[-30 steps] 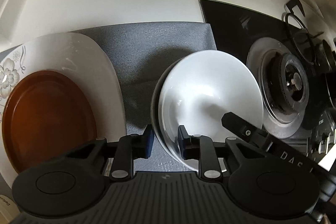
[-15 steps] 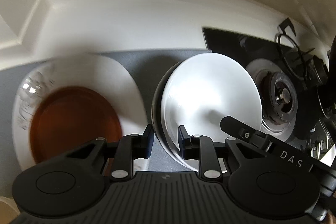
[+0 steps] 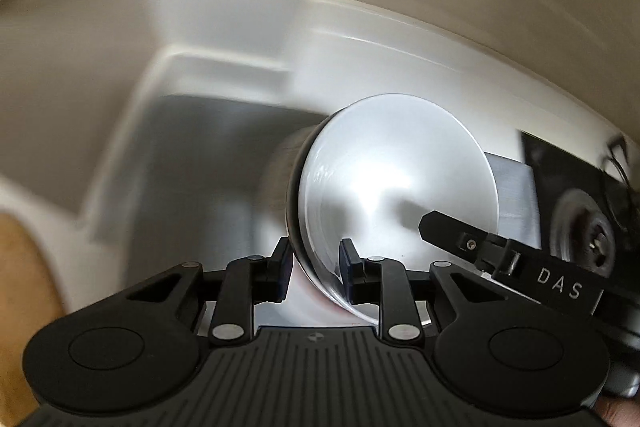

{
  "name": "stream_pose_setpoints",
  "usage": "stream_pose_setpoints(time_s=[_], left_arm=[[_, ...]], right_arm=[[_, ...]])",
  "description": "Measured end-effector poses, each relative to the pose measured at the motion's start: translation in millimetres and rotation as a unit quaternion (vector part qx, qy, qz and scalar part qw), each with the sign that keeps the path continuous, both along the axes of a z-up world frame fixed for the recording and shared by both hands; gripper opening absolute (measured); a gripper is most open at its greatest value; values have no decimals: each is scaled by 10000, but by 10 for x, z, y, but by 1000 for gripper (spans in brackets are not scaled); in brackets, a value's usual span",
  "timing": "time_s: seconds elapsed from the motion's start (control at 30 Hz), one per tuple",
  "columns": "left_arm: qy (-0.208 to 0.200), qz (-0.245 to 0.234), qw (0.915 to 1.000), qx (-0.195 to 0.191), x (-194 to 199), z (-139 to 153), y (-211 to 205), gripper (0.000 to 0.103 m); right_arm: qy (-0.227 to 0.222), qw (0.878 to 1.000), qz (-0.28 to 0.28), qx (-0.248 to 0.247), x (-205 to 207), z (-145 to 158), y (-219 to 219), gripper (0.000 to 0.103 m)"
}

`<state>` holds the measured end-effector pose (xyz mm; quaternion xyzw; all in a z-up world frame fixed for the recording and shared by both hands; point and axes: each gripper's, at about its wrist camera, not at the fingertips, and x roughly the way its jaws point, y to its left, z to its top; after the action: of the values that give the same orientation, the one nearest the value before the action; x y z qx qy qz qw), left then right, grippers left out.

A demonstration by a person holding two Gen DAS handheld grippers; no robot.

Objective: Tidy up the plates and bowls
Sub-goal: 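Lift the nested bowls off the mat with both tools, then carry the nested bowls with both tools toward the stacked plates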

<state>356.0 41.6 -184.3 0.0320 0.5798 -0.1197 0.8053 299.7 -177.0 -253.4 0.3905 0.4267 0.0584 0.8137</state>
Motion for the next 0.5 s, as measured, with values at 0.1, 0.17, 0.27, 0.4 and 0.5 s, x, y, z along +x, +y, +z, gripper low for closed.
stream_pose_setpoints(time_s=[0.1, 0.17, 0.27, 0.4, 0.5], left_arm=[[-14, 336, 9994, 52, -96, 85, 486, 28], [-39, 555, 9984, 27, -191, 118, 789, 28], [114, 855, 9963, -52, -325, 114, 1232, 28], [354, 948, 9949, 11, -545, 6, 1548, 28], [636, 1014, 9927, -134, -639, -126, 1705, 28]], right_arm=[[-102, 9975, 696, -70, 119, 63, 436, 29], [-86, 9948, 1014, 21, 179, 76, 660, 29], [-24, 9900, 1404, 118, 175, 65, 1006, 30], [113, 9828, 1845, 32, 124, 68, 1388, 30], [303, 9799, 1974, -1, -70, -5, 1510, 30]])
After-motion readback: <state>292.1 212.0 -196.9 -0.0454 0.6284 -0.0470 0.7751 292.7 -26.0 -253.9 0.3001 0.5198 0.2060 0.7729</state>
